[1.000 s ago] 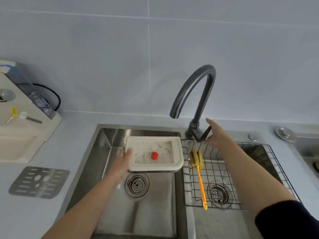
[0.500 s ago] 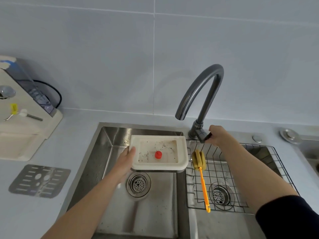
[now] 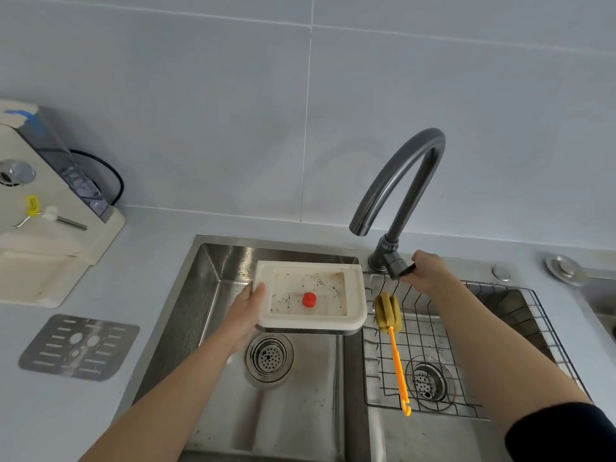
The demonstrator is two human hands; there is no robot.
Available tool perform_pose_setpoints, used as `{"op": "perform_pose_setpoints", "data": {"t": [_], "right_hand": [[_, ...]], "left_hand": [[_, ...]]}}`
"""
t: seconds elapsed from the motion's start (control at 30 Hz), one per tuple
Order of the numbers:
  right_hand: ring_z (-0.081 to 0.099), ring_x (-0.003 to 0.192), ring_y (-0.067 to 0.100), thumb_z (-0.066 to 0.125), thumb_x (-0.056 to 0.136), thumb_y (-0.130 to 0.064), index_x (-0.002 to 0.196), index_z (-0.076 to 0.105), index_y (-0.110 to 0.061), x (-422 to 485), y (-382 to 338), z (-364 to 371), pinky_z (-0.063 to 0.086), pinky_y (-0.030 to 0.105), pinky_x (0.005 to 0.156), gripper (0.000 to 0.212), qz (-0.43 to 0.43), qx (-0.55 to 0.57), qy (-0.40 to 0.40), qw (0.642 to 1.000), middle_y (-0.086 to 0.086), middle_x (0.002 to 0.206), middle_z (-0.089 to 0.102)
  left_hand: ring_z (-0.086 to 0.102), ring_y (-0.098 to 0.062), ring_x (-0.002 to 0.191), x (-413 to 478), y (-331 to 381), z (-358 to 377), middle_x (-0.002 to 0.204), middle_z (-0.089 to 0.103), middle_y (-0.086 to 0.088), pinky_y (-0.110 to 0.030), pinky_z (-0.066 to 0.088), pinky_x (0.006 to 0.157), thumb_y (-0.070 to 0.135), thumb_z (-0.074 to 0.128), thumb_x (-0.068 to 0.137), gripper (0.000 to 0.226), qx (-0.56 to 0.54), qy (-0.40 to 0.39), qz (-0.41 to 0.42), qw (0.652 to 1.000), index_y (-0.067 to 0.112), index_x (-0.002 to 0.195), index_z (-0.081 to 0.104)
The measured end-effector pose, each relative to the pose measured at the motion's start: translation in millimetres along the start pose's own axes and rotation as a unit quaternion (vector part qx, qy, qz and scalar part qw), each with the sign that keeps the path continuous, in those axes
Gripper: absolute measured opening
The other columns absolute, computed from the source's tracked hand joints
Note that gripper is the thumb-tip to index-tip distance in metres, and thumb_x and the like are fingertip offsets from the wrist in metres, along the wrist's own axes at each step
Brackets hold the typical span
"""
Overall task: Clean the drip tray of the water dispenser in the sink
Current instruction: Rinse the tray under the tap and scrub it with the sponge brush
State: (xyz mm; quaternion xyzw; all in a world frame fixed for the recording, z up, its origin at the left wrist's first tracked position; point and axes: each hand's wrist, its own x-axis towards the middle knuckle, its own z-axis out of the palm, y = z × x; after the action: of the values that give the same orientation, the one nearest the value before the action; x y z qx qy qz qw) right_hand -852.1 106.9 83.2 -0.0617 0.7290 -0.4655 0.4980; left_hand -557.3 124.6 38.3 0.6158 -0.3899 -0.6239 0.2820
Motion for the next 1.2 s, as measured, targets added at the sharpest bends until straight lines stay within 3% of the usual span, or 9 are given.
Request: {"op": "perform_pose_setpoints", "data": {"t": [0.27,0.47,0.6,0.7,0.8,0.87,0.97,1.07,1.2], "right_hand": [[0.048,0.122,0.037,0.032,0.095,0.001,0.089,0.038,-0.001,-2.8,2.8,-1.6,0.044,0.046,0.098,0.009,-0.006,0.027,-0.015,1.0,0.026,0.133,0.042],[0.055,0.108,0.034,0.032,0.096,-0.003,0.097,0.037,0.001,-2.7,4.2,-3.7,0.046,0.046,0.098,0.006,-0.002,0.073,-0.037,0.997,0.027,0.132,0.042],[0.053,0.077,0.021,0.037,0.096,-0.011,0.107,0.038,-0.001,-3.2,8.8,-11.7,0.045,0.031,0.071,0.015,0.002,0.071,-0.055,0.996,0.032,0.118,0.044],[0.053,0.081,0.02,0.042,0.093,-0.011,0.115,0.048,0.004,5.3,26.9,-19.1,0.045,0.027,0.074,0.027,-0.027,-0.084,-0.016,0.996,0.034,0.126,0.047],[0.056,0.079,0.02,0.046,0.091,-0.015,0.104,0.054,-0.002,-0.8,61.3,-28.2,0.05,0.032,0.077,0.02,-0.088,-0.403,-0.034,0.91,0.014,0.091,0.058],[0.05,0.066,0.013,0.045,0.093,-0.018,0.1,0.055,-0.002,-9.7,86.3,-36.2,0.042,0.02,0.061,0.019,-0.077,-0.534,-0.077,0.838,0.002,0.071,0.049],[0.052,0.067,0.008,0.045,0.094,-0.026,0.112,0.049,-0.005,-18.4,125.7,-42.8,0.036,0.015,0.055,0.028,-0.03,-0.648,-0.101,0.754,-0.005,0.069,0.044],[0.051,0.069,0.012,0.042,0.094,-0.026,0.108,0.044,-0.011,-25.7,149.7,-47.7,0.042,0.022,0.064,0.021,-0.056,-0.689,-0.072,0.719,-0.006,0.068,0.042],[0.051,0.067,0.016,0.033,0.095,-0.014,0.1,0.043,-0.011,-32.5,152.3,-52.5,0.043,0.026,0.06,0.011,-0.08,-0.669,-0.005,0.739,-0.004,0.066,0.043]], "left_hand": [[0.06,-0.014,0.082,-0.3,3.2,2.3,0.107,0.059,-0.006,-0.03,0.051,0.061,0.03,0.033,0.098,0.039,-0.014,-0.012,0.002,1.0,0.018,0.135,0.038],[0.06,-0.015,0.086,3.0,1.8,3.7,0.106,0.058,-0.005,-0.032,0.052,0.069,0.03,0.034,0.098,0.039,-0.002,-0.013,0.004,1.0,0.018,0.135,0.038],[0.058,-0.022,0.095,4.5,0.8,5.3,0.107,0.058,-0.005,-0.04,0.051,0.086,0.029,0.033,0.098,0.039,0.007,-0.016,0.011,1.0,0.017,0.135,0.038],[0.059,-0.019,0.09,4.3,1.8,6.6,0.099,0.059,-0.001,-0.038,0.051,0.081,0.029,0.033,0.098,0.037,0.001,-0.02,0.013,1.0,0.016,0.132,0.04],[0.058,-0.022,0.095,5.4,1.5,7.0,0.105,0.058,-0.003,-0.039,0.05,0.085,0.03,0.032,0.098,0.038,0.003,-0.021,0.012,1.0,0.016,0.132,0.04],[0.058,-0.022,0.094,5.4,1.5,7.7,0.105,0.058,-0.004,-0.039,0.05,0.084,0.03,0.032,0.098,0.037,0.007,-0.021,0.012,1.0,0.016,0.131,0.04],[0.058,-0.02,0.089,3.9,1.2,9.2,0.101,0.059,-0.002,-0.033,0.052,0.073,0.029,0.031,0.099,0.036,0.016,-0.024,0.013,0.999,0.016,0.13,0.041],[0.058,-0.023,0.096,3.2,-0.3,8.6,0.109,0.058,-0.006,-0.035,0.052,0.077,0.029,0.031,0.099,0.037,0.012,-0.021,0.008,1.0,0.016,0.132,0.04],[0.061,-0.019,0.085,3.7,-2.8,3.9,0.097,0.061,-0.001,-0.038,0.052,0.074,0.029,0.031,0.099,0.033,0.017,-0.017,0.014,1.0,0.019,0.127,0.042]]}}
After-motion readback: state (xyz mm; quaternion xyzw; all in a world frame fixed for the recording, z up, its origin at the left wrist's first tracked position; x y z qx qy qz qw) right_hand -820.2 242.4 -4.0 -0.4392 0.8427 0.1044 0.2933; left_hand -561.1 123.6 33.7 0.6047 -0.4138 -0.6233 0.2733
